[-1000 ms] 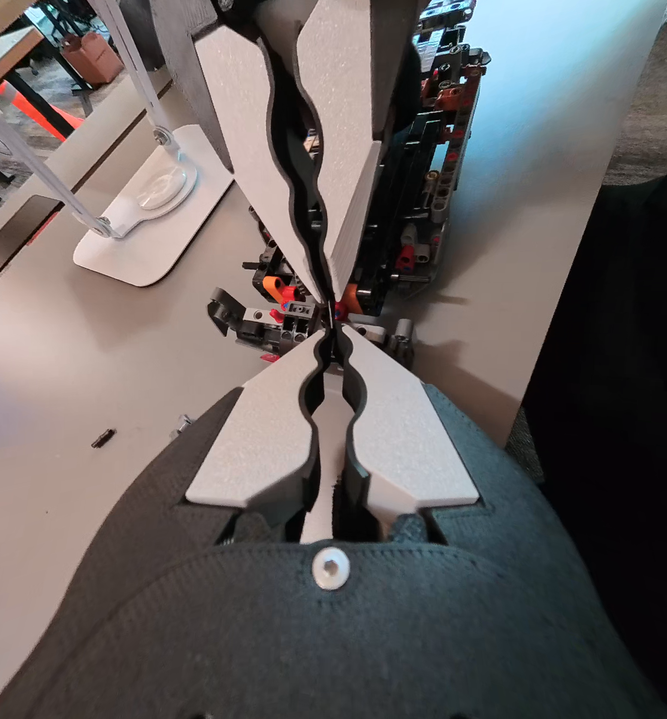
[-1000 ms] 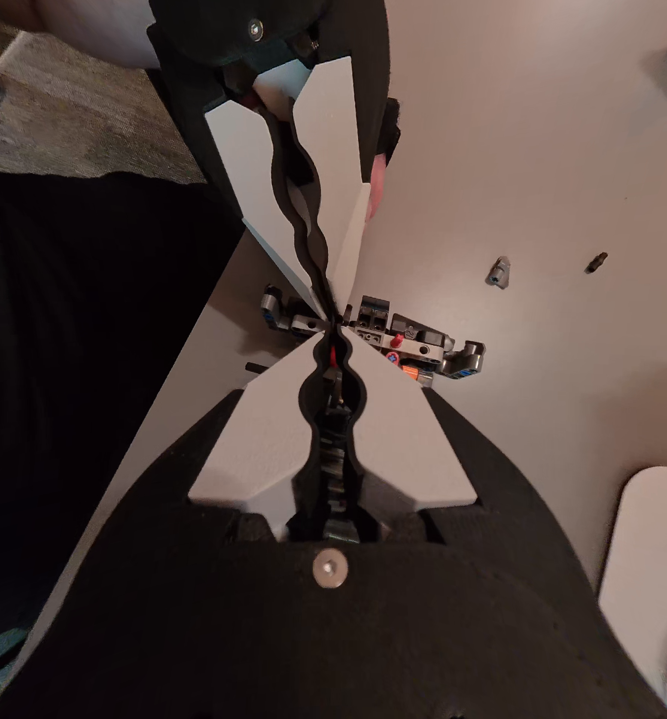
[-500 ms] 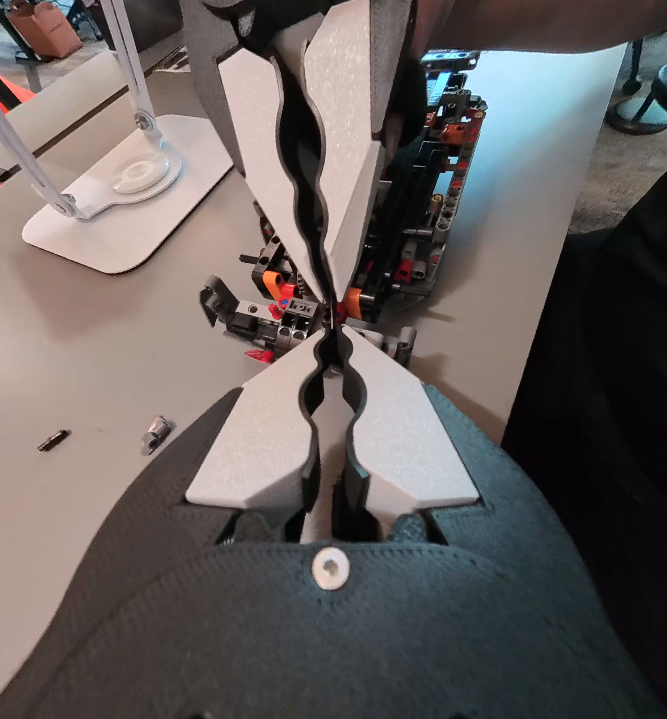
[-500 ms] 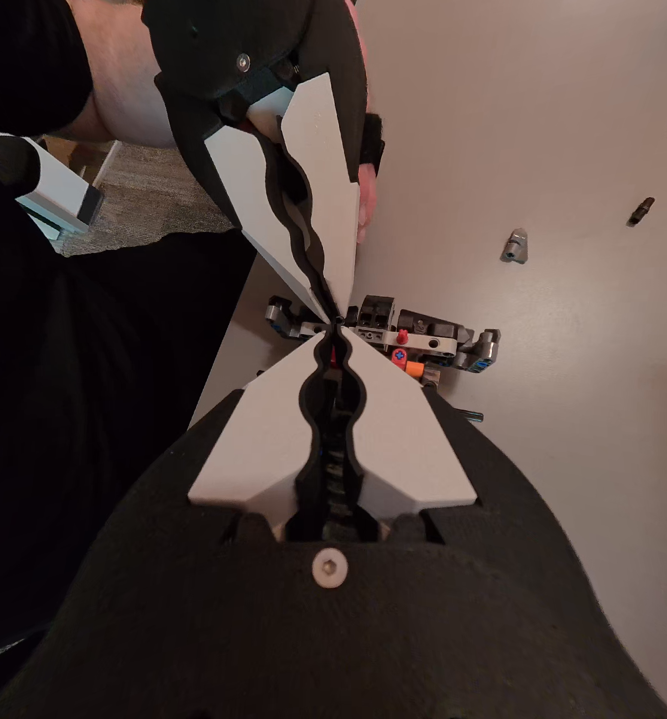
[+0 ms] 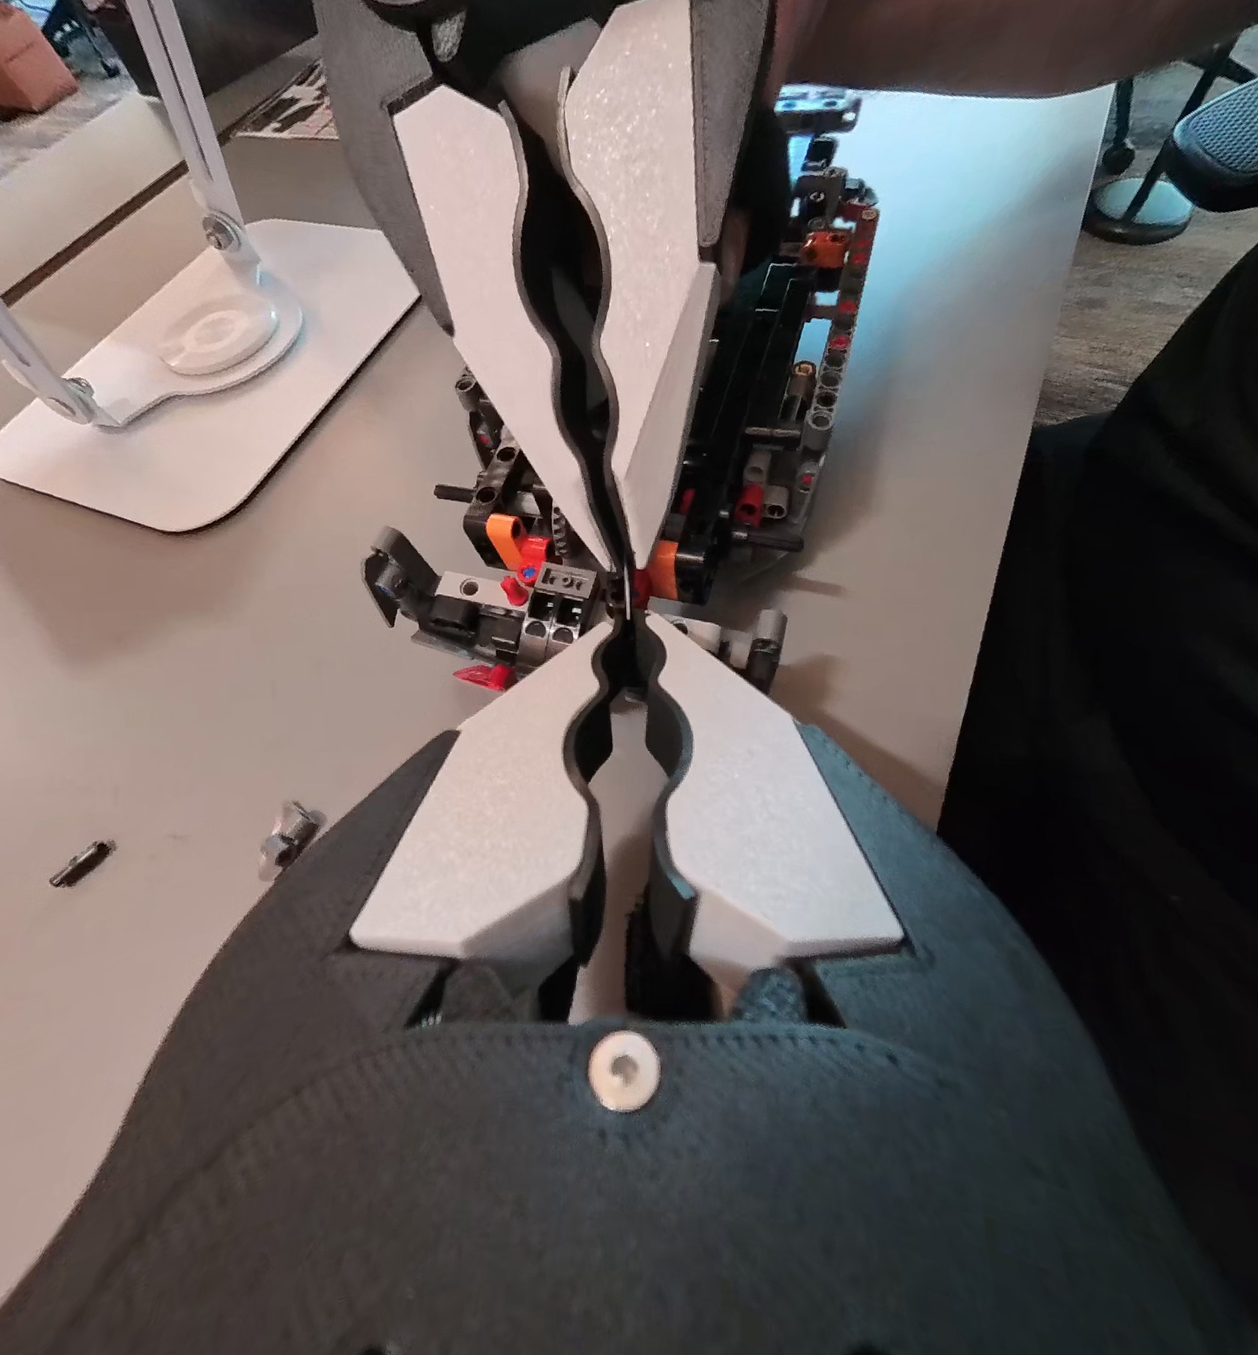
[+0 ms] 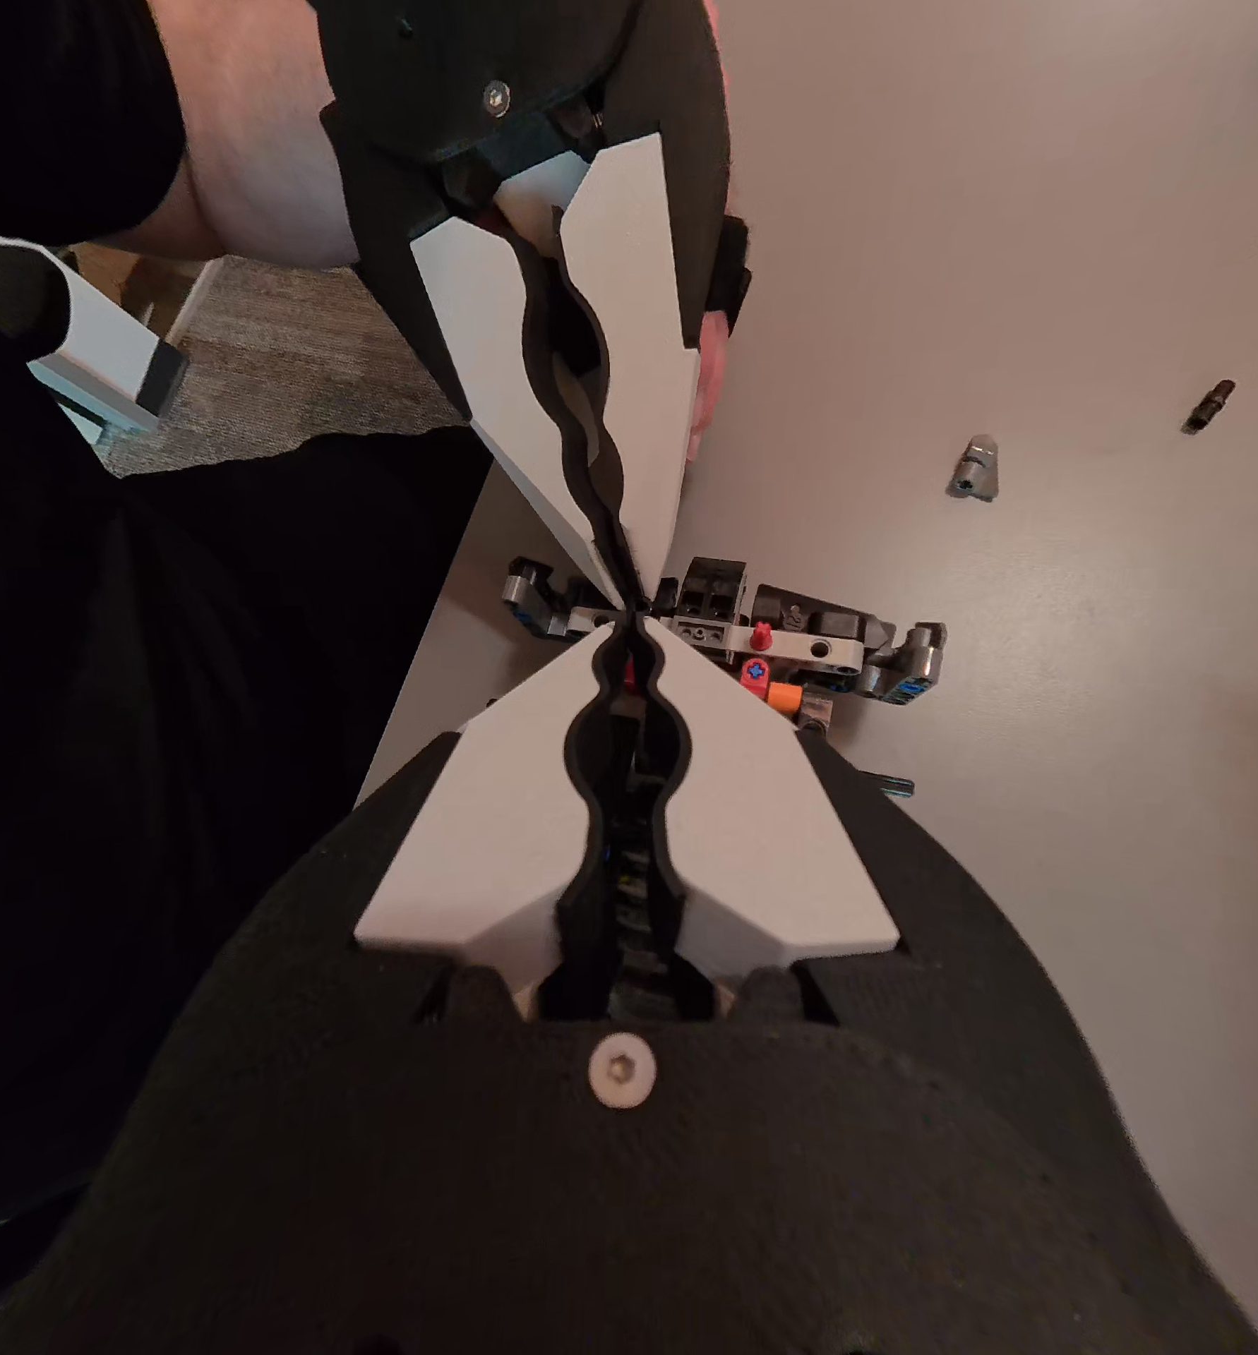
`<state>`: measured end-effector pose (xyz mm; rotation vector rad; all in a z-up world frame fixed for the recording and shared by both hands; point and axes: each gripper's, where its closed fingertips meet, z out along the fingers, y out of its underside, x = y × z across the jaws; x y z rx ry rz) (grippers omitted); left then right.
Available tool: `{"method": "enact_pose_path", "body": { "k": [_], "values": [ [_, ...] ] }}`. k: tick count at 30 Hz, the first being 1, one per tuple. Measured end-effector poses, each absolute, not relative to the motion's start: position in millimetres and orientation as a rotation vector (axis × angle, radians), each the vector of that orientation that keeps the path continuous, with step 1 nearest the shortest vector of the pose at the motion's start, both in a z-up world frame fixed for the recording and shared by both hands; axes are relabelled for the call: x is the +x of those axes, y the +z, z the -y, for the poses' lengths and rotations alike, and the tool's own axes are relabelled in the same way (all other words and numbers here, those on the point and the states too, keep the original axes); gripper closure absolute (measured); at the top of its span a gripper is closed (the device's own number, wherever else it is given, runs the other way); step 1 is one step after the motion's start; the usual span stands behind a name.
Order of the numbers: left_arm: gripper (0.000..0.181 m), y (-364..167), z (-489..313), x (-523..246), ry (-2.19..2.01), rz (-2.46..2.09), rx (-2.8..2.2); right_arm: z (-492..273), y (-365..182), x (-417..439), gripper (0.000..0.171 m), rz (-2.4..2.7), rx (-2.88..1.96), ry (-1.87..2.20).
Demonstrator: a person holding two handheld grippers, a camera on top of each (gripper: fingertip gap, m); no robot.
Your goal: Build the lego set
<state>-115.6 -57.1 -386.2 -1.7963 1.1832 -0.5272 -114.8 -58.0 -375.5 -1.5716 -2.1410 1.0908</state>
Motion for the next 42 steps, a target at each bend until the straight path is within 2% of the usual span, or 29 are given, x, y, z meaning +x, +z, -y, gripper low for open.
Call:
{"method": "enact_pose_path", "body": {
  "k": [21, 27, 30, 42],
  "values": [
    [0.181, -379.7, 55.2, -116.2, -0.601, -1.158, -1.768, 54.9, -370.2, -116.7, 0.171, 2.077, -1.602, 1.186],
    [0.181, -378.6, 53.4, -116.4, -0.621, -1.164, -1.772, 51.7, -369.2, -117.5, 0.166, 2.052, -1.629, 1.207],
    [0.181, -378.2, 52.8, -116.4, -0.614, -1.165, -1.768, 51.7, -368.7, -117.1, 0.171, 2.055, -1.610, 1.199],
    [0.181, -378.7, 48.6, -117.4, -0.546, -1.096, -1.759, 50.1, -369.9, -117.0, 0.171, 2.052, -1.644, 1.136]
  ]
}}
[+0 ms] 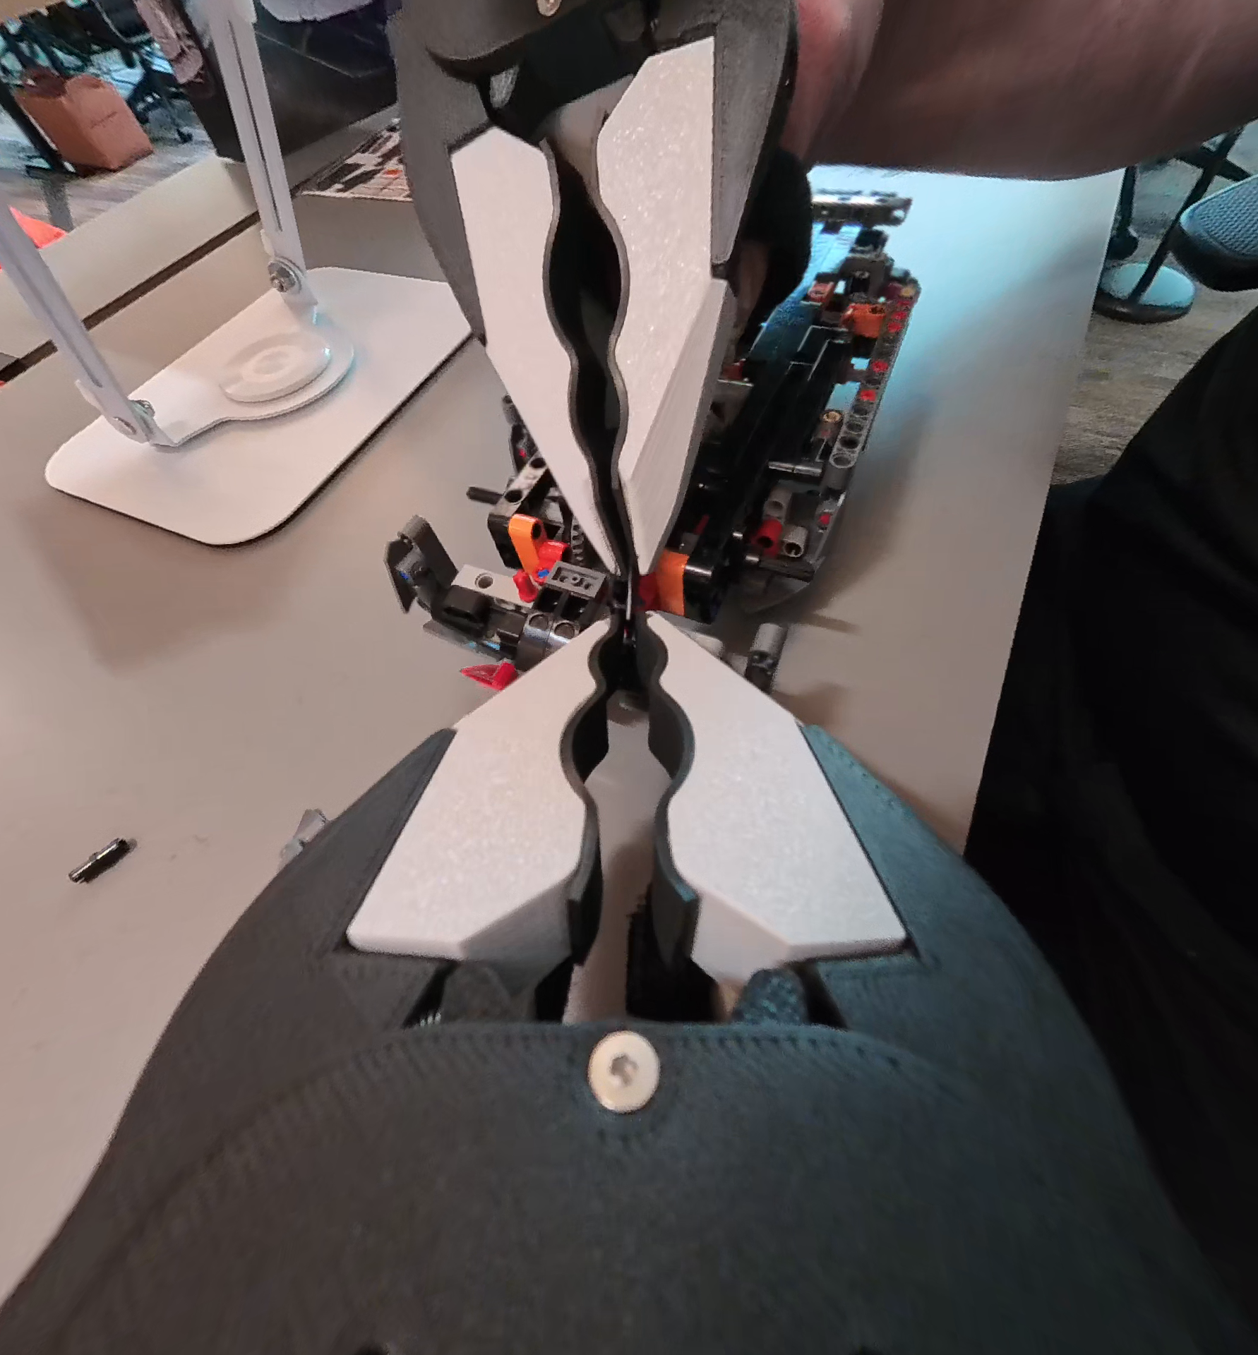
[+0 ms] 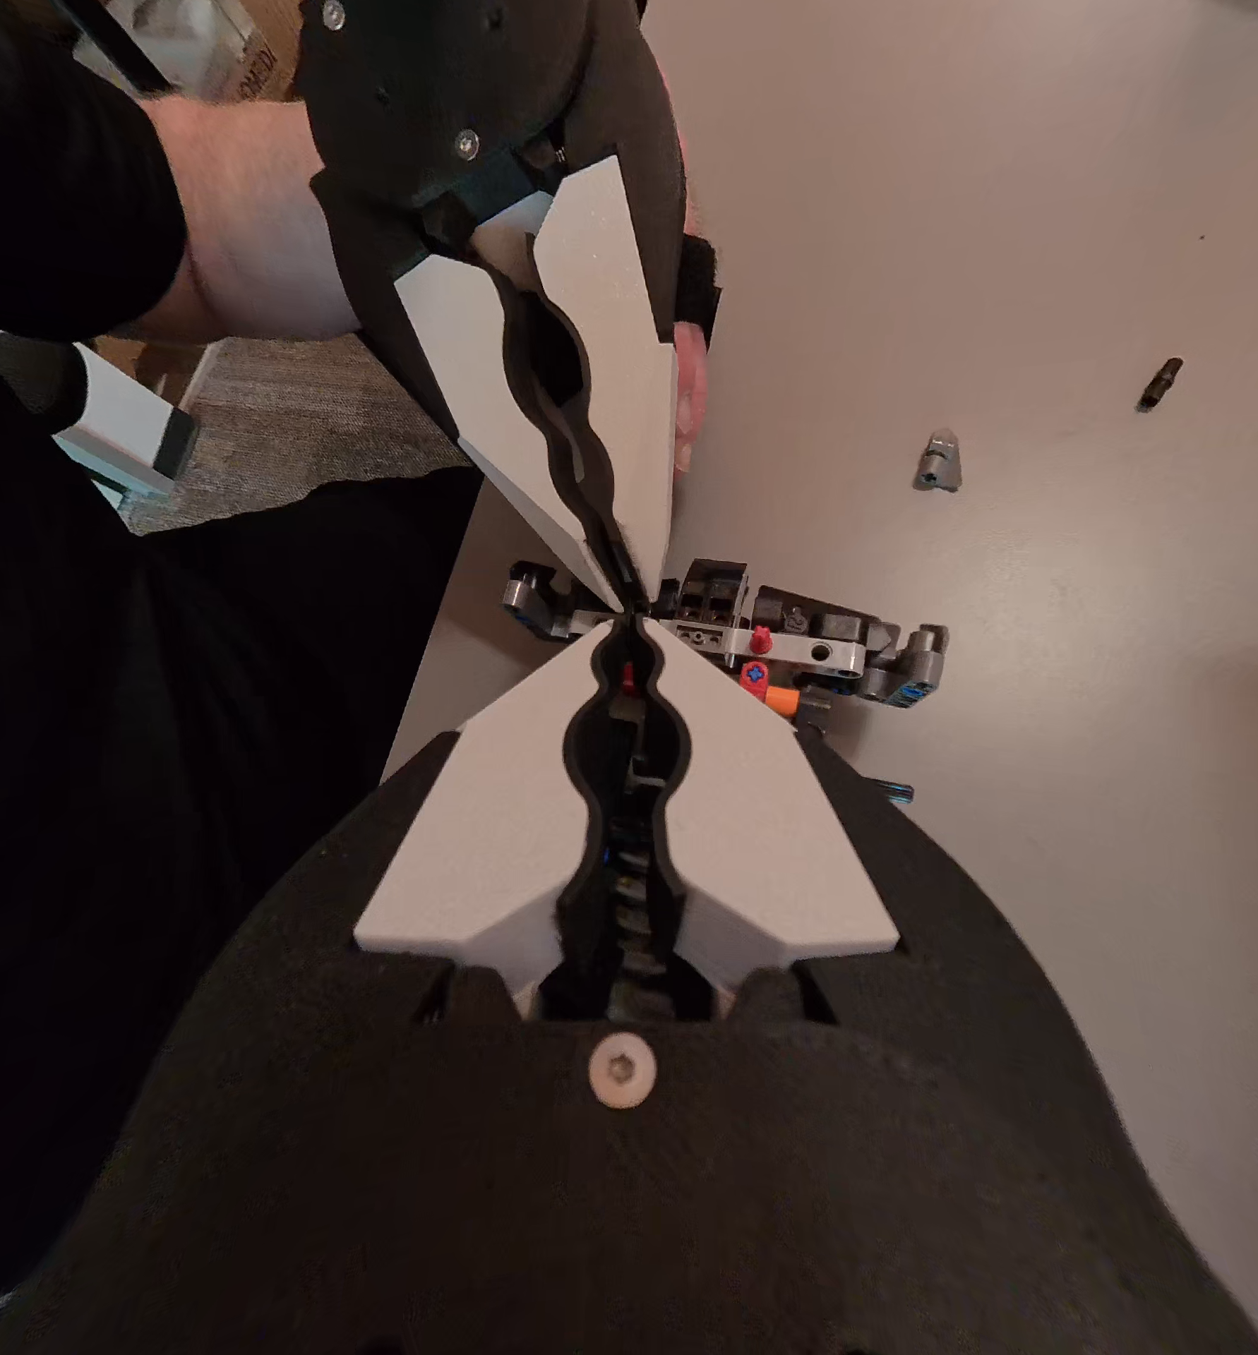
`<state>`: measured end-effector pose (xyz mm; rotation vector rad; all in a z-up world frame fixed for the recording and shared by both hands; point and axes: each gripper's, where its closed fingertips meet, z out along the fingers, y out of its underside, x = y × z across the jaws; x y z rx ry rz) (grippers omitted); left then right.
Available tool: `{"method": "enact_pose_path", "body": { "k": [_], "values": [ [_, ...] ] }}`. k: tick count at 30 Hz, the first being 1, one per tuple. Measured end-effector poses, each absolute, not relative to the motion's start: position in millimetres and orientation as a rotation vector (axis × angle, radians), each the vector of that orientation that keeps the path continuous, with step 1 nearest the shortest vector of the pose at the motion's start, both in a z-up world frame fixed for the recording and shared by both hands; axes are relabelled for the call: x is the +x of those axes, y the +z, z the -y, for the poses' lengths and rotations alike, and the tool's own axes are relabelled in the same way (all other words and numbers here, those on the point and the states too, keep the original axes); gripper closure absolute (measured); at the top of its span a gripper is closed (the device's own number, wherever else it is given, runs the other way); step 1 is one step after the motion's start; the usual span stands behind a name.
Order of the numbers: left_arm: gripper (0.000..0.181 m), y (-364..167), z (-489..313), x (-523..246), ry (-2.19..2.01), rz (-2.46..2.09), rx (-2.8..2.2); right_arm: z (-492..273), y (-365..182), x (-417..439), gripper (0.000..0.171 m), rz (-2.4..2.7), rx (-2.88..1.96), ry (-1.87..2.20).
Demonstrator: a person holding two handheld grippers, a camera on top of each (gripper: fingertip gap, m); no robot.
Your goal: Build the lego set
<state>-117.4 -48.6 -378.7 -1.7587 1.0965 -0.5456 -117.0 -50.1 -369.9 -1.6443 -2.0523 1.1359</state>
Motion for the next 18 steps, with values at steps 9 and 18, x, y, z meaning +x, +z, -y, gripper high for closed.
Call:
{"method": "enact_pose_path", "body": {
  "k": [9, 18],
  "values": [
    [0.173, -381.0, 49.4, -116.8, -0.422, -1.055, -1.762, 55.1, -372.1, -116.4, 0.171, 2.004, -1.673, 1.004],
    [0.176, -383.8, 52.6, -116.7, -0.401, -1.063, -1.772, 57.4, -373.5, -115.8, 0.171, 1.928, -1.738, 1.022]
  ]
}}
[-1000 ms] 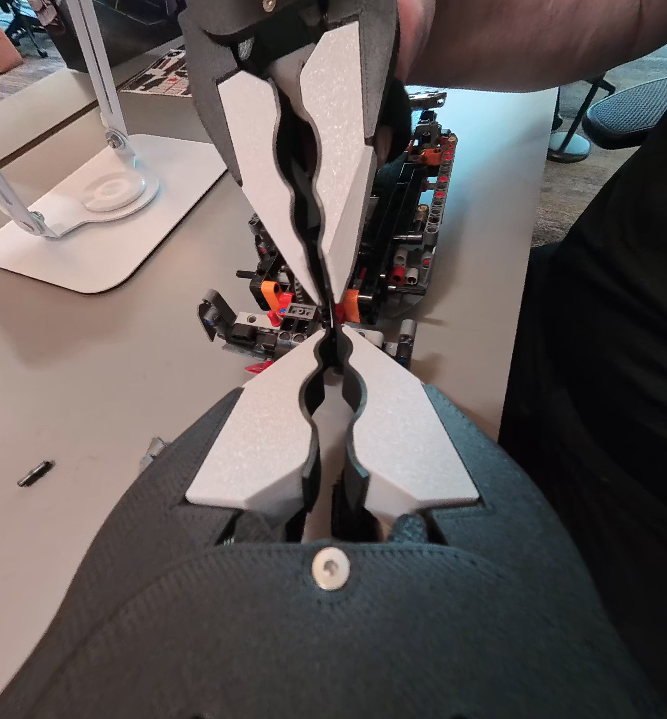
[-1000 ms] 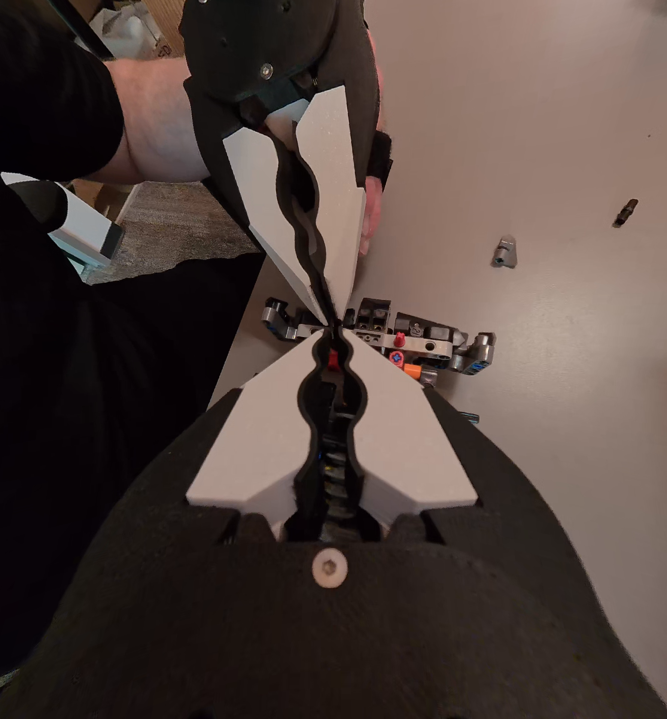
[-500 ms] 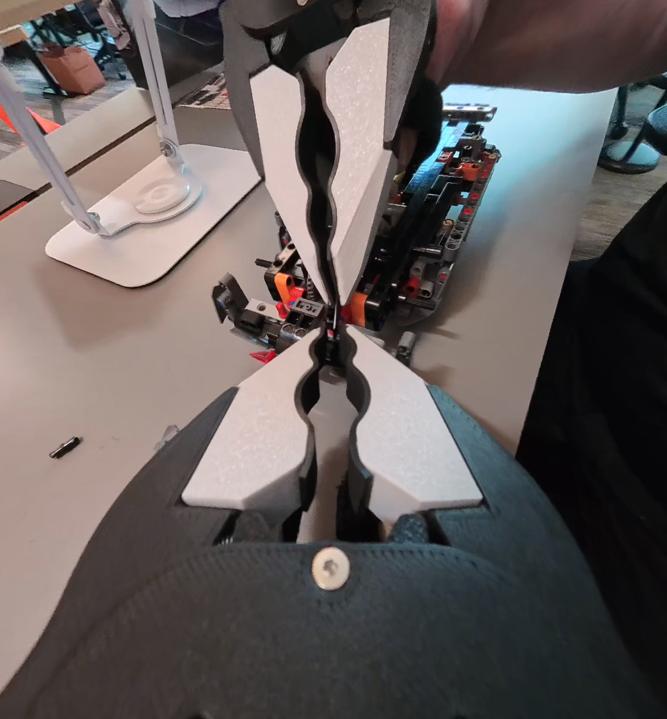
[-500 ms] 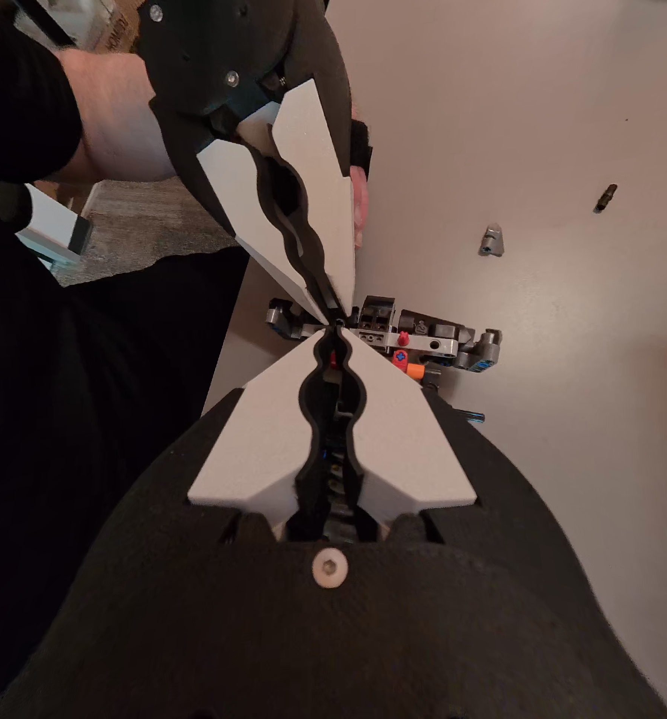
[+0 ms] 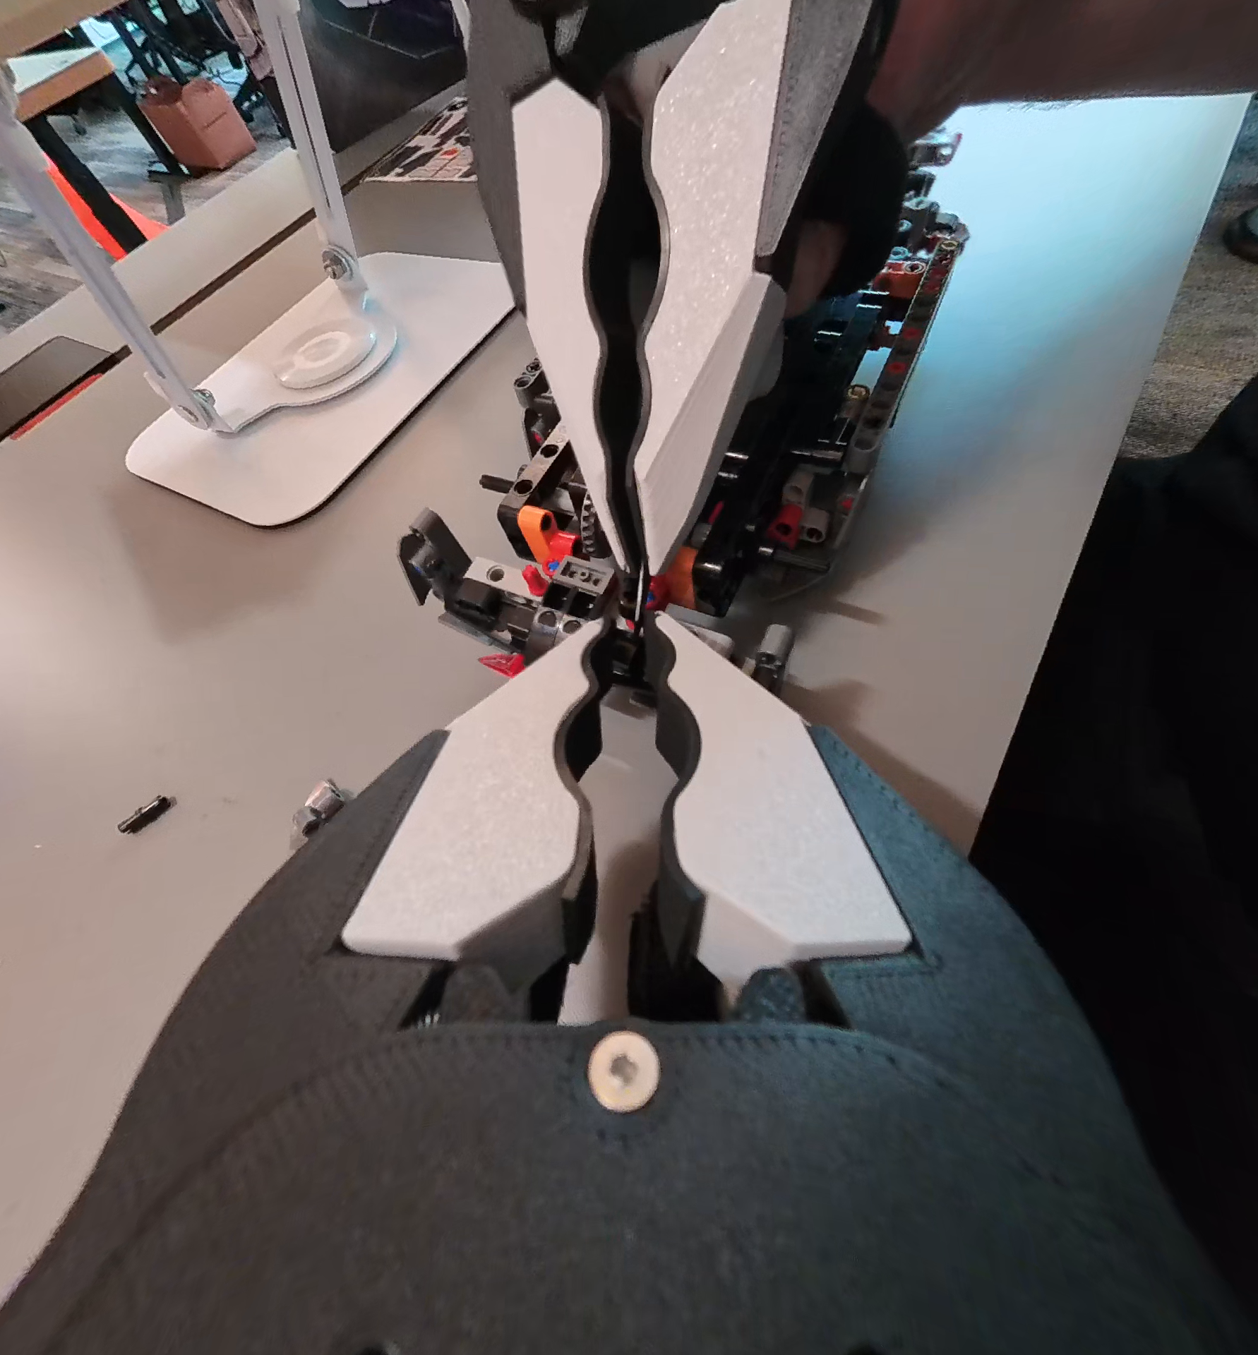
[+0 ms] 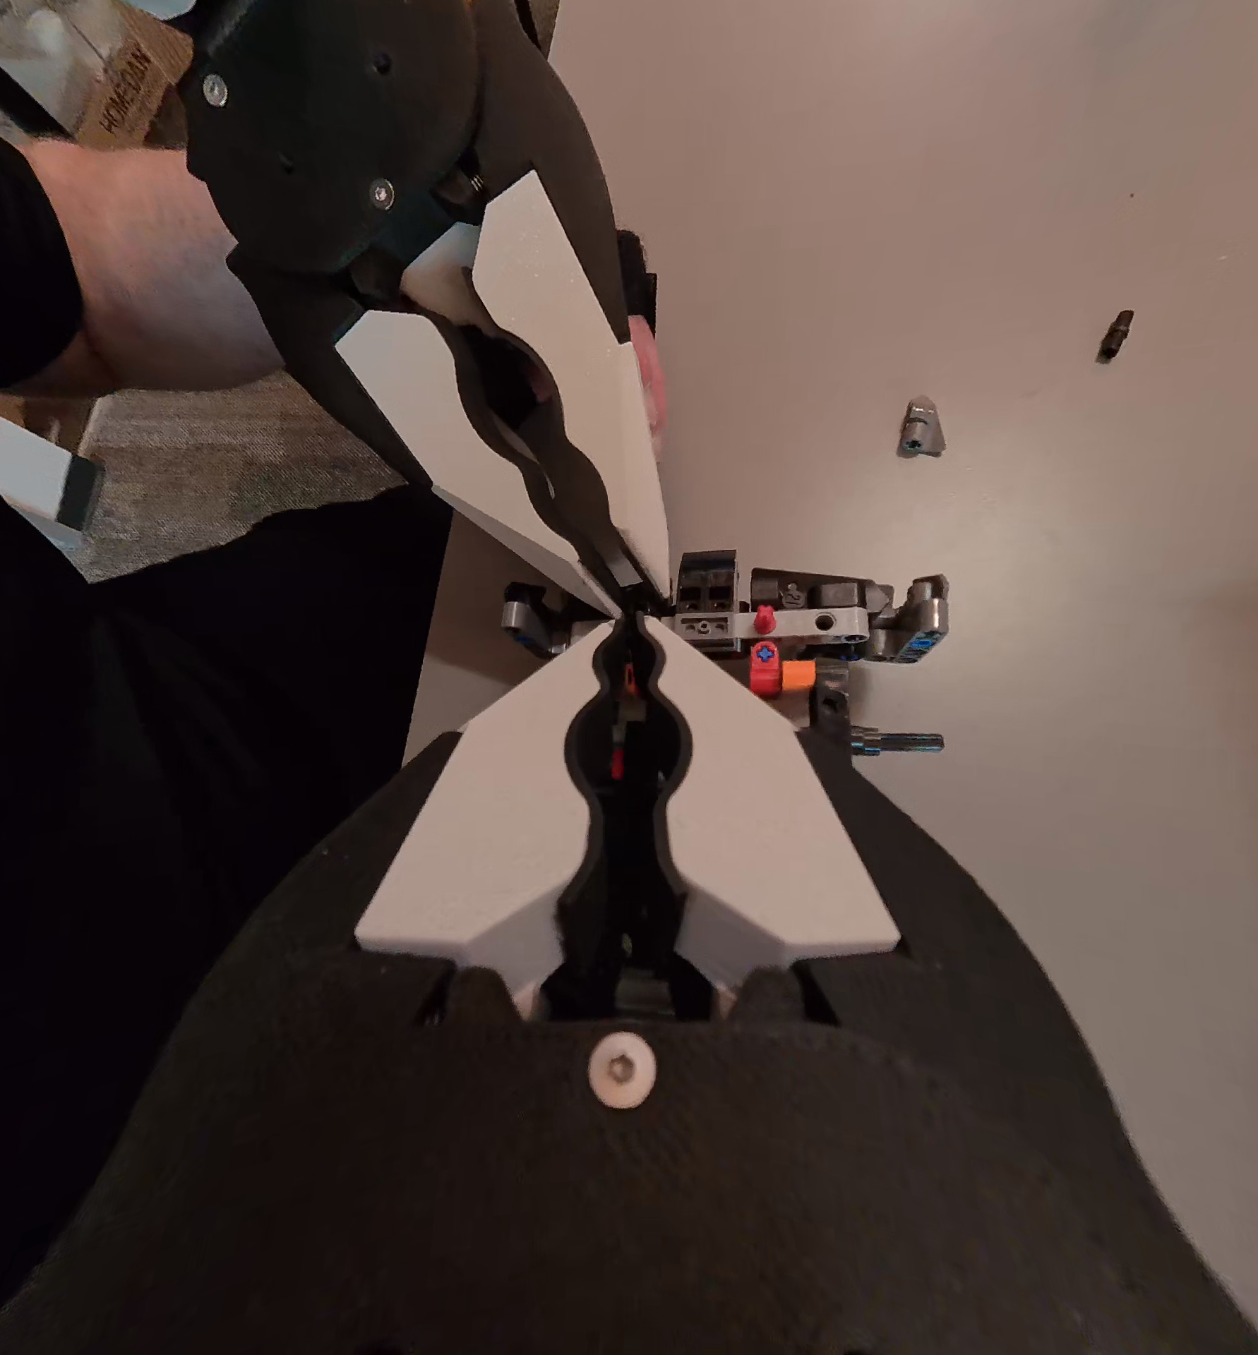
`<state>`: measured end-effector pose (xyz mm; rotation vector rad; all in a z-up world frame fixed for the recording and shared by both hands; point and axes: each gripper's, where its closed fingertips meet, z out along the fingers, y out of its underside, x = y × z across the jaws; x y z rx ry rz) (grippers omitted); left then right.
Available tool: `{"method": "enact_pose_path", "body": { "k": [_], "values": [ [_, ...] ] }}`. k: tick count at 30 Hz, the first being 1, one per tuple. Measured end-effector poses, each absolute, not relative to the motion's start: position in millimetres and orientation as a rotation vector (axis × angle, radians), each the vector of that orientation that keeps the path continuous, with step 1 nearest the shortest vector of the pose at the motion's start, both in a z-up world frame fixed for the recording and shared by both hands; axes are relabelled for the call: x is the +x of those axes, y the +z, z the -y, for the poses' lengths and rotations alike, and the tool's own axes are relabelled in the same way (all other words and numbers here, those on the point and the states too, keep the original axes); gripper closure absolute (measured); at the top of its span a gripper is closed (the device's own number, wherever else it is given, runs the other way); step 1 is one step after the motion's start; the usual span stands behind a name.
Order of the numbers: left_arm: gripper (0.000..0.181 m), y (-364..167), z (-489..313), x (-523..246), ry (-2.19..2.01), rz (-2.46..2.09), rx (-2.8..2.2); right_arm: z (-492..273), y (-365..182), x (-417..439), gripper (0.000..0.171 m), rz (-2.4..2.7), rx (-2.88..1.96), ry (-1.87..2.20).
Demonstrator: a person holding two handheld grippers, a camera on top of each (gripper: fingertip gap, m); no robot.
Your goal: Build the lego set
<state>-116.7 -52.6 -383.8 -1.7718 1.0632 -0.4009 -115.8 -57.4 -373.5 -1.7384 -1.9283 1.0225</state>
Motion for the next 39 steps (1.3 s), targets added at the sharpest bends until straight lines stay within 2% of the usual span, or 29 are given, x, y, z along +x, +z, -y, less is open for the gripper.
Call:
{"method": "enact_pose_path", "body": {
  "k": [39],
  "values": [
    [0.181, -381.6, 49.0, -120.4, -0.652, -0.960, -1.867, 52.0, -374.0, -118.9, 0.171, 1.734, -2.031, 1.069]
  ]
}}
